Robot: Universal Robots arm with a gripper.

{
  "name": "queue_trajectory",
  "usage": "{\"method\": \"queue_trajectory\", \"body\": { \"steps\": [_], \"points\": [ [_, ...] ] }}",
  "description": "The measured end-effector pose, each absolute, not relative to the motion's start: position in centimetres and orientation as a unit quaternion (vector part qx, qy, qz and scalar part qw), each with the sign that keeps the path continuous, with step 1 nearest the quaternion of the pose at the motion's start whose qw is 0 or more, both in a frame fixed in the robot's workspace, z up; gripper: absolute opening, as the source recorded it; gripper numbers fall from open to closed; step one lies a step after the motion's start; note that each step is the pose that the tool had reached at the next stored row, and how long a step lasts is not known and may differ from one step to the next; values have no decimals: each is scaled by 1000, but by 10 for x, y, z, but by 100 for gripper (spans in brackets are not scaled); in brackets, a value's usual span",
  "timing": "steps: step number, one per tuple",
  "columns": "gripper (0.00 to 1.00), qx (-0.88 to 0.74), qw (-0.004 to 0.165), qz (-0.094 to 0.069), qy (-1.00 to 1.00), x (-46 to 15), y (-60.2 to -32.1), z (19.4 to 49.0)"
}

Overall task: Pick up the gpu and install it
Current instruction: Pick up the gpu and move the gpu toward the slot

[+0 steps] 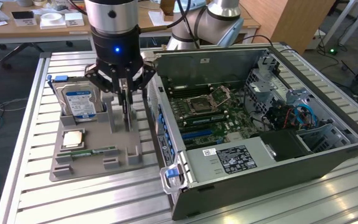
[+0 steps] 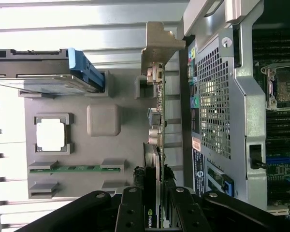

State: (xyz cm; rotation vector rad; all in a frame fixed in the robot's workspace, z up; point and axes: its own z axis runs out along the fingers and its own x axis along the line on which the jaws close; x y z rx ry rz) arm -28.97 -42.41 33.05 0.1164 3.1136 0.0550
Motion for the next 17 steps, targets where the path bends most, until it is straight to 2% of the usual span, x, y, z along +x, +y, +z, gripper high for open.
{"method": "queue_trajectory", "body": {
  "steps": [17],
  "points": [
    [26, 37, 13, 18, 999, -290, -424, 352]
  ]
}}
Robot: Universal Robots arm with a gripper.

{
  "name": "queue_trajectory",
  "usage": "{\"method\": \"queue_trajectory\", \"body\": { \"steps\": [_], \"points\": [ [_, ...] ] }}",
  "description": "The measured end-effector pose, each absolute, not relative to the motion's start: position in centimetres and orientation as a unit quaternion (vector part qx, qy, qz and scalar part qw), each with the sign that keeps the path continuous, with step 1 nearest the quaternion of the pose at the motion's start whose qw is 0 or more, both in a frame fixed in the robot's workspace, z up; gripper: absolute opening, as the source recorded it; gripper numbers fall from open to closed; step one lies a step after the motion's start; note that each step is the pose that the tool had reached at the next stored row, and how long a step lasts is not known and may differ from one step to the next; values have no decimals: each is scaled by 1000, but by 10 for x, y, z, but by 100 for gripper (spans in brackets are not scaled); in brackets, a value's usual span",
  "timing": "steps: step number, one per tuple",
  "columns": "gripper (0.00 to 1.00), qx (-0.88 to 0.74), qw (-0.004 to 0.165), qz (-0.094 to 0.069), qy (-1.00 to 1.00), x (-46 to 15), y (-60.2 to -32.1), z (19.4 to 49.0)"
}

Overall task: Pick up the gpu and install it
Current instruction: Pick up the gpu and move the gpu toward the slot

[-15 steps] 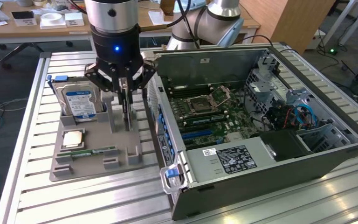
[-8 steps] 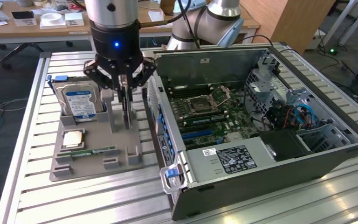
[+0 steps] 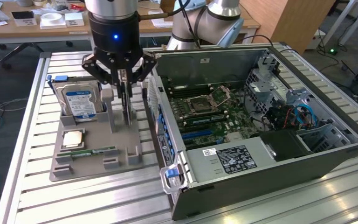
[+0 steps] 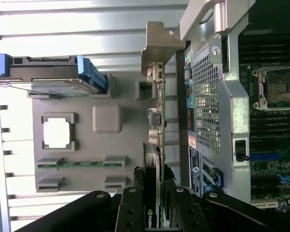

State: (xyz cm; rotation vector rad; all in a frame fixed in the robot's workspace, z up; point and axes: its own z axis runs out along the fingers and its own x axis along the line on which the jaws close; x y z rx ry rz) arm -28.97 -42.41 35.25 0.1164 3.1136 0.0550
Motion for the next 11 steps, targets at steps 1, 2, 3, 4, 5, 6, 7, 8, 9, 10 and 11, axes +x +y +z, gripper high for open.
{"method": "queue_trajectory", "body": {
  "steps": [1, 2, 3, 4, 5, 6, 7, 8, 9, 10, 11],
  "points": [
    [26, 37, 13, 18, 999, -290, -424, 354],
    [26, 37, 13, 18, 999, -290, -424, 355],
    [26, 37, 13, 18, 999, -290, -424, 357],
    [26, 37, 13, 18, 999, -290, -424, 358],
    [26, 37, 13, 18, 999, -290, -424, 359],
    [26, 37, 13, 18, 999, -290, -424, 360],
    [26, 37, 13, 18, 999, -290, -424, 361],
    [26, 37, 13, 18, 999, -290, -424, 362],
    [26, 37, 13, 18, 999, -290, -424, 363],
    [26, 37, 13, 18, 999, -290, -424, 364],
    [26, 37, 13, 18, 999, -290, -424, 365]
  ]
}}
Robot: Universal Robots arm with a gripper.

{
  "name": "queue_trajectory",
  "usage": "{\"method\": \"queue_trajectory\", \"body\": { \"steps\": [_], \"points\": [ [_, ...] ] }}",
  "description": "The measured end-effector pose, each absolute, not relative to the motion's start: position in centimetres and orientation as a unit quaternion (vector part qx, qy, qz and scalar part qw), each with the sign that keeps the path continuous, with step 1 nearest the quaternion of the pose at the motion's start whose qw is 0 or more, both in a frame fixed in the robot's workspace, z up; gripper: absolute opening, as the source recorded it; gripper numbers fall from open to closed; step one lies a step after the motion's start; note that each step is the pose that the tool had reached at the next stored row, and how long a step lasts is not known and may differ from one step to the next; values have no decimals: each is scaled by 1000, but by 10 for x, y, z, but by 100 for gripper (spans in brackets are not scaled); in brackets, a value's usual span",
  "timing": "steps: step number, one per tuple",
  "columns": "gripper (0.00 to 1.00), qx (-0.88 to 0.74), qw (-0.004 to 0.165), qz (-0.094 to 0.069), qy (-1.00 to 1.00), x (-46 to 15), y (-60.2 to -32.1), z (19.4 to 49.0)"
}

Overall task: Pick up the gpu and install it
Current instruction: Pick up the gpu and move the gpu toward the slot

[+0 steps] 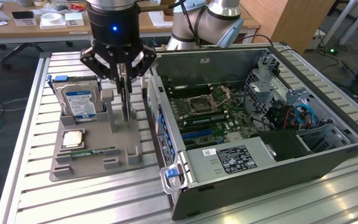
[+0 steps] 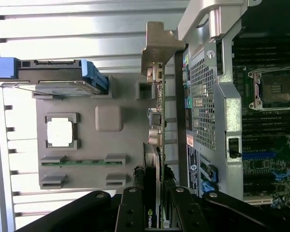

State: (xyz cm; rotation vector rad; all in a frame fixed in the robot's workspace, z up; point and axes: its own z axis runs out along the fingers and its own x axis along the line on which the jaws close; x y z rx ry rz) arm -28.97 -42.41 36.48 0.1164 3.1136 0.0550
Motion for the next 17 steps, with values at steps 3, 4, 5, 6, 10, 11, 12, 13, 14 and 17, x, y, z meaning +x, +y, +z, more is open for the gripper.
{"method": "queue_trajectory", "body": {
  "steps": [3, 4, 5, 6, 10, 11, 12, 13, 14, 17],
  "points": [
    [26, 37, 13, 18, 999, -290, -424, 367],
    [26, 37, 13, 18, 999, -290, -424, 368],
    [26, 37, 13, 18, 999, -290, -424, 369],
    [26, 37, 13, 18, 999, -290, -424, 369],
    [26, 37, 13, 18, 999, -290, -424, 373],
    [26, 37, 13, 18, 999, -290, -424, 373],
    [26, 37, 13, 18, 999, -290, -424, 374],
    [26, 37, 13, 18, 999, -290, -424, 375],
    [26, 37, 13, 18, 999, -290, -424, 376],
    [26, 37, 13, 18, 999, -290, -424, 378]
  ]
}}
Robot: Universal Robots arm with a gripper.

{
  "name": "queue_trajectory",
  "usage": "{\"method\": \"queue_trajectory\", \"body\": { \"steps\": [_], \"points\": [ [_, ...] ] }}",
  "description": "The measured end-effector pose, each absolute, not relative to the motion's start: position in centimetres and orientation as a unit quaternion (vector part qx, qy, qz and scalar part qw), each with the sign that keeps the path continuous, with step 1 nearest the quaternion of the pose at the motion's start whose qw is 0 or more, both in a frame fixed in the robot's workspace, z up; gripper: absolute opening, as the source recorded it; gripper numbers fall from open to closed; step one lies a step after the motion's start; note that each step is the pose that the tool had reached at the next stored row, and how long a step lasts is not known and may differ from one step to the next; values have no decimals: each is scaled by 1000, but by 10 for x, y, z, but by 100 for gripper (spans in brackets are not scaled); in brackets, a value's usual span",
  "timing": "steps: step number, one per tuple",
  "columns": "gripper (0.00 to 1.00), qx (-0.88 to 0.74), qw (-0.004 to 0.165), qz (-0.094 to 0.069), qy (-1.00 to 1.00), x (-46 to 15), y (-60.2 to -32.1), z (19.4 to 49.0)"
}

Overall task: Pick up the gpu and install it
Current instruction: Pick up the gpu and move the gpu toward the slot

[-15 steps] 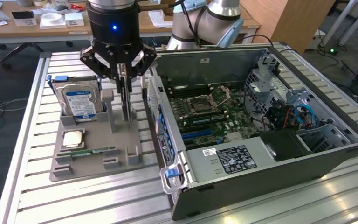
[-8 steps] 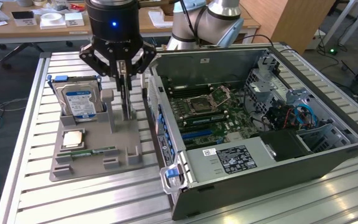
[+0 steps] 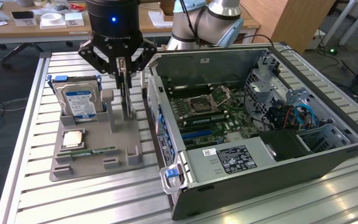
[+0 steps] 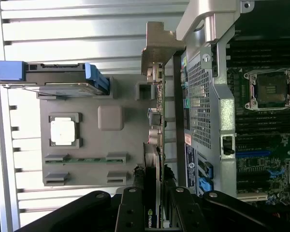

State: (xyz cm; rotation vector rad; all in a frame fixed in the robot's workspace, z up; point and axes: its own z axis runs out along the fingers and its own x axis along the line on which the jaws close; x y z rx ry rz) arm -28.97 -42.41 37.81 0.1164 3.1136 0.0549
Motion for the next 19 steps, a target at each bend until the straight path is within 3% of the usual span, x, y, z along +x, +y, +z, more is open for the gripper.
{"method": "queue_trajectory", "body": {
  "steps": [19],
  "points": [
    [26, 37, 13, 18, 999, -290, -424, 409]
  ]
}}
